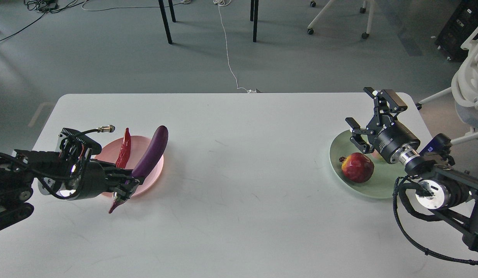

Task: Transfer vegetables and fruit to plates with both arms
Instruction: 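Lift the eggplant and lay it across the pink plate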

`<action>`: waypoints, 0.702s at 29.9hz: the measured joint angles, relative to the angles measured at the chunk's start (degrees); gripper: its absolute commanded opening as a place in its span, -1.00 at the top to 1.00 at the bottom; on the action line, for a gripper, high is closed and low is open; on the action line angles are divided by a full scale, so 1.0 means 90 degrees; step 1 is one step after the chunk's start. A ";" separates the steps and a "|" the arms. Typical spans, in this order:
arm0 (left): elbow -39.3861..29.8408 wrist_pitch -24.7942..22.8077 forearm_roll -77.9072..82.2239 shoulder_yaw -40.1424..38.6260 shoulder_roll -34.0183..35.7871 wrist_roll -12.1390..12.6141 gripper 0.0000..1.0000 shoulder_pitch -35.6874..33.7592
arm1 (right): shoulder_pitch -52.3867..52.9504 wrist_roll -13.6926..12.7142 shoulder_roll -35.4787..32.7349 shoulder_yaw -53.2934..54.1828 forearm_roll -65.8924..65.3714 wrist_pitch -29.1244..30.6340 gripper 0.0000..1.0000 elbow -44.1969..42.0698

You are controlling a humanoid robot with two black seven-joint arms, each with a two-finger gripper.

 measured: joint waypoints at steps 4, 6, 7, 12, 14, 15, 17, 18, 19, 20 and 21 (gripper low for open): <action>0.0076 0.0015 -0.0010 -0.0016 -0.0031 -0.0002 0.28 0.0015 | -0.0004 0.0000 -0.0021 0.0000 0.0000 0.0000 -0.95 0.0003; 0.0093 0.0030 -0.0013 -0.0018 -0.0039 -0.0004 -0.11 0.0046 | -0.0004 0.0000 -0.0022 0.0000 0.0000 0.0000 -0.95 0.0004; 0.0099 0.0039 -0.0014 -0.0021 -0.0043 -0.0011 -0.31 0.0066 | -0.0004 0.0000 -0.0022 0.0000 0.0000 0.0000 -0.94 0.0008; 0.0161 0.0057 -0.0030 -0.0056 -0.0033 -0.0188 -0.88 0.0090 | -0.0004 0.0000 -0.0023 0.0000 0.0000 0.0000 -0.95 0.0020; 0.0180 0.0058 -0.0114 -0.0076 -0.0002 -0.0215 -0.89 0.0090 | -0.0004 0.0000 -0.0022 0.0000 0.0000 0.0000 -0.94 0.0021; 0.0186 0.0060 -0.0197 -0.0089 0.0004 -0.0220 -0.90 0.0089 | -0.0004 0.0000 -0.0020 0.0000 0.0000 0.0000 -0.95 0.0022; 0.0192 0.0066 -0.0383 -0.0122 0.0015 -0.0224 -0.93 0.0054 | -0.0004 0.0000 -0.0008 0.0000 0.0000 0.0000 -0.94 0.0024; 0.0193 0.0067 -0.0485 -0.0163 0.0027 -0.0226 -0.94 0.0034 | -0.0004 0.0000 -0.0006 0.0000 0.0000 0.0000 -0.94 0.0024; 0.0194 0.0068 -0.0574 -0.0219 0.0045 -0.0228 -0.94 0.0020 | -0.0004 0.0000 -0.0005 0.0000 0.0000 0.0000 -0.95 0.0024; 0.0194 0.0069 -0.0638 -0.0281 0.0071 -0.0232 -0.94 0.0012 | -0.0004 0.0000 -0.0004 0.0000 0.0000 0.0000 -0.95 0.0024; 0.0194 0.0069 -0.0705 -0.0369 0.0118 -0.0236 -0.95 0.0006 | -0.0004 0.0000 -0.0004 0.0000 0.0000 0.0000 -0.95 0.0024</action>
